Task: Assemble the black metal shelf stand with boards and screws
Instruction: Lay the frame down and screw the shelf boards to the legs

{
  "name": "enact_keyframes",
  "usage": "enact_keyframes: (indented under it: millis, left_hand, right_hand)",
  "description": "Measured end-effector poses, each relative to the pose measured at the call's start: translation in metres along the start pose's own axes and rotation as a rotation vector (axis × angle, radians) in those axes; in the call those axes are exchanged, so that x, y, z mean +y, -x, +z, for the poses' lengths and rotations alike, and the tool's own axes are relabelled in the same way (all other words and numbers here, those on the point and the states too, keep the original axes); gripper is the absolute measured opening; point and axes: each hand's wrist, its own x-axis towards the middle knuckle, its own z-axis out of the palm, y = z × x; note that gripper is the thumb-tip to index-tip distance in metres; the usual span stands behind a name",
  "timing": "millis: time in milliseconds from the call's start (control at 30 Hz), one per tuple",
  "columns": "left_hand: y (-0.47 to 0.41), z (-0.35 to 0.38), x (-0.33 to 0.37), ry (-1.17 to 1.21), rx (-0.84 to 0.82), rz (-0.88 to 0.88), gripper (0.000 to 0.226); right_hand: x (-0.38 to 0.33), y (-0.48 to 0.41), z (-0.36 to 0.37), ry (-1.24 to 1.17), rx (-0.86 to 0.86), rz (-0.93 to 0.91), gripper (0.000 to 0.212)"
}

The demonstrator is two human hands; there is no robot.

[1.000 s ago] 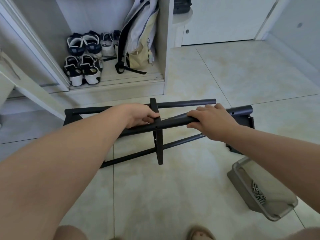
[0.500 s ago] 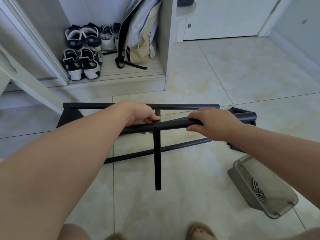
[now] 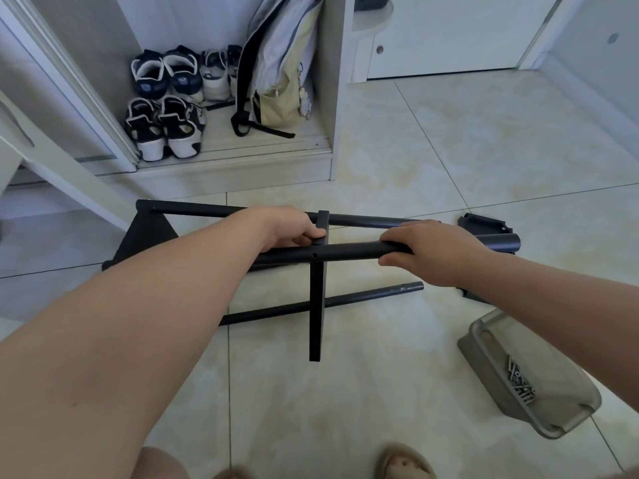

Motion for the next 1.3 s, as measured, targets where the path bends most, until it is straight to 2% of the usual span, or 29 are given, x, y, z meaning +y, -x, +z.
enact_keyframes:
  millis: [200, 467, 700, 1300]
  left_hand:
    - [-0.009, 0.002, -0.001, 0.028, 0.062, 0.02, 0.03]
    - [-0.001, 0.002, -0.003, 0.022, -0.015, -0.019, 0.018]
    - [-0.006, 0.002, -0.014, 0.056, 0.044, -0.039, 0.018]
    - [0.003, -0.015, -0.014, 0.235, 0.041, 0.069, 0.028]
  right_hand:
    - [0.001, 0.0, 0.0, -0.026, -0.013, 0.002, 0.024]
    - [-0.002, -0.001, 0.0, -0.018, 0.002, -0.012, 0.022]
    - [-0.009, -0.001, 0.001, -0.039, -0.003, -0.071, 0.013]
    - [-0.023, -0.007, -0.003, -0.043, -0.038, -0.065, 0.018]
